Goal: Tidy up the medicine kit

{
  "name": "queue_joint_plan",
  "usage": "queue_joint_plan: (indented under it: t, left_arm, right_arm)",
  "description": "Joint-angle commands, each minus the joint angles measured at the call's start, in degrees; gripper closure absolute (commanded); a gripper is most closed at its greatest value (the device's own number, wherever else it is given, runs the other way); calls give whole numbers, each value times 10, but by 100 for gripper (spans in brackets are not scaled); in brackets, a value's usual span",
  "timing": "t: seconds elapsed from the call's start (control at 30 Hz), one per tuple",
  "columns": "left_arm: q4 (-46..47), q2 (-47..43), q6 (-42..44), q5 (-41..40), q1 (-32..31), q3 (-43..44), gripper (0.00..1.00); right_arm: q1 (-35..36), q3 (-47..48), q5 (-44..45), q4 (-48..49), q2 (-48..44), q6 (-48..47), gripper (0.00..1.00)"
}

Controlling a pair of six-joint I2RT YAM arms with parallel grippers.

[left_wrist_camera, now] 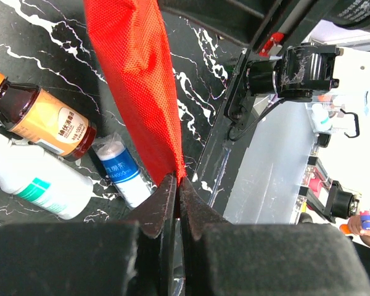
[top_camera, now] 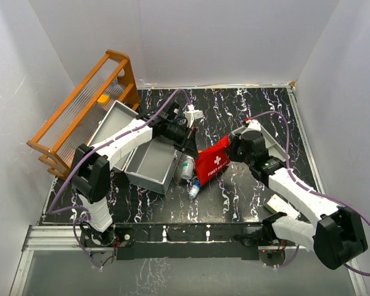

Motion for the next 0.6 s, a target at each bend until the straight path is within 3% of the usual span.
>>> queue_joint_plan:
  t: [0.0,0.17,0.57]
  left_arm:
    - [-33,-24,14,17,1,15,100]
    - [-44,-28,29,20,1,18,100]
    - [-62,-43,61,50,1,26,100]
  right_arm:
    - [-8,36,114,-19,-3,8,100]
    - [-13,61,101,-36,21,-20,100]
    - [-82,90,-43,-48,60,-60,100]
